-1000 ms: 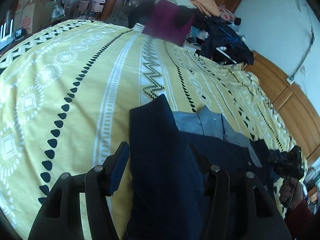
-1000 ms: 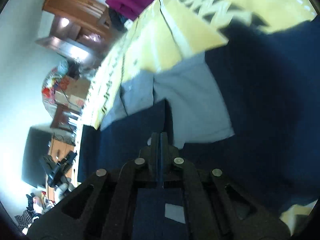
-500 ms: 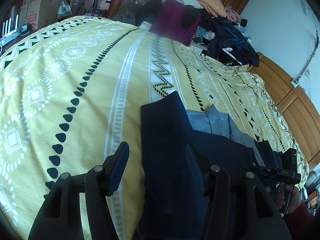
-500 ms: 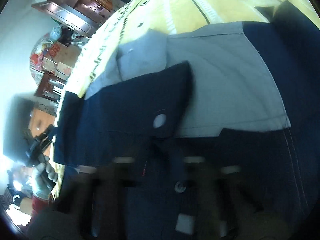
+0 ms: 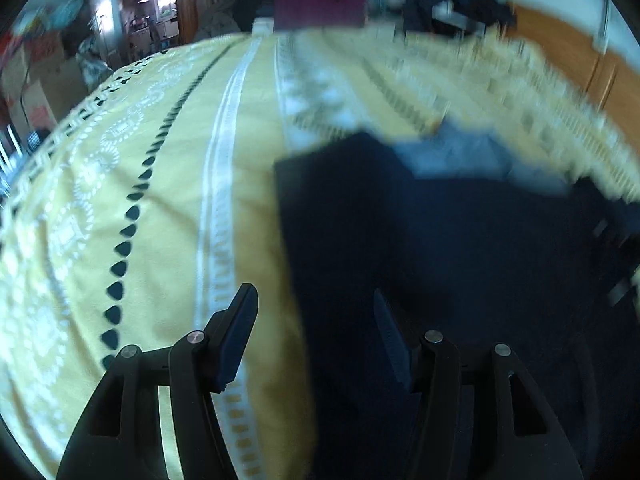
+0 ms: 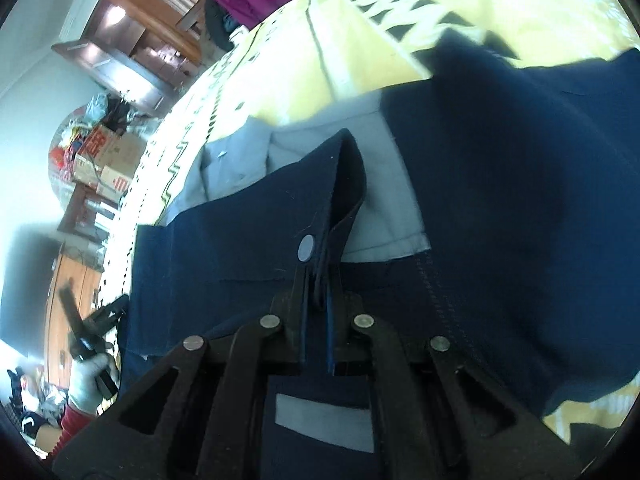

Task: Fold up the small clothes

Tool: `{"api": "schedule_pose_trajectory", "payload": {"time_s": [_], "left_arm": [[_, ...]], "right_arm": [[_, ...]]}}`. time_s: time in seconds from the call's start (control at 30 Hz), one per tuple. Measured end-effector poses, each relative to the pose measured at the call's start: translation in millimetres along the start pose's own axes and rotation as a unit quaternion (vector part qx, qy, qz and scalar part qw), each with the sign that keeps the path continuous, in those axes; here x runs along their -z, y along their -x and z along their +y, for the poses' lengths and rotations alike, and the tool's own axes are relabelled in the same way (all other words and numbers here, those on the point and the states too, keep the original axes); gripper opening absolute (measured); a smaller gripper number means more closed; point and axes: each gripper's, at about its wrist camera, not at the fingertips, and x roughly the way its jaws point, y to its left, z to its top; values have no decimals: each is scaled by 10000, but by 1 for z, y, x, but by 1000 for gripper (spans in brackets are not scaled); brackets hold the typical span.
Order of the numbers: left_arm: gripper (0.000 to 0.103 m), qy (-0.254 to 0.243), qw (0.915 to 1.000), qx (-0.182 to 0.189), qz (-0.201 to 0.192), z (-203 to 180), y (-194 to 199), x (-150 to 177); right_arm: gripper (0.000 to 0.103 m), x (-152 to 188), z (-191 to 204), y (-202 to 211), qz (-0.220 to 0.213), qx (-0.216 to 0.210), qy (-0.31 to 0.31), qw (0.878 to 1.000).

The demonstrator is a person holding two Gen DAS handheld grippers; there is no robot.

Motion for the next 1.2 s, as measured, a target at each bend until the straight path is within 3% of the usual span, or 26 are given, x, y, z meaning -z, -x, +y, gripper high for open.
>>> {"api": "schedule_pose_trajectory", "payload": {"time_s": [0.03,0.1,0.2,0.3,0.4,0.47,0.5,0.57,0.6,0.63,0.67,0.7,0.73,0.8,0.93,1.03,1.17,1.2], "left_arm": [[66,-187,9993,-252,195,-1,-7,5],[70,2,9993,-316,190,12,-5,9],[62,424,9972,-615,78,35,7,10],[62,936,9946,-219,-392,49,30,8],[62,762,9937,540,-625,29,48,10],[63,412,9954,687,-534,11,51,20],[64,250,9976,542,-357,6,46,26],[64,-41,9997,-188,179,8,27,44],[72,29,9996,-210,201,15,26,50],[75,393,9991,-2,125,31,30,56],[75,713,9974,-14,79,45,37,58],[65,828,9963,-250,-38,52,47,60],[65,911,9952,-334,-125,56,56,62],[66,1097,9934,10,-320,58,78,71],[69,443,9978,456,-181,23,93,86],[69,55,9997,224,98,2,75,90],[69,35,9996,-273,100,-7,47,76],[62,55,9986,-523,72,-7,43,75]], "right_arm": [[6,1,1,1,6,-21,-19,10000],[9,8,0,-2,157,-88,31,9998],[11,19,2,-6,298,-13,171,9994],[14,21,0,2,200,28,122,9997],[14,26,0,4,195,-25,87,9998],[14,33,2,0,292,-85,105,9995],[14,36,5,-3,331,-144,128,9993],[14,41,10,-6,378,-232,194,9988],[14,43,14,-8,398,-263,236,9986],[15,44,17,-9,419,-292,268,9983],[16,46,18,-9,426,-320,306,9981],[20,48,19,-9,408,-348,339,9980],[22,49,18,-8,367,-422,331,9979],[23,51,12,-8,322,-574,202,9976],[23,56,5,-8,244,-789,31,9966],[23,57,9,-8,224,-710,111,9972],[23,56,12,-6,232,-652,158,9975],[23,57,14,-4,236,-589,181,9978]]}}
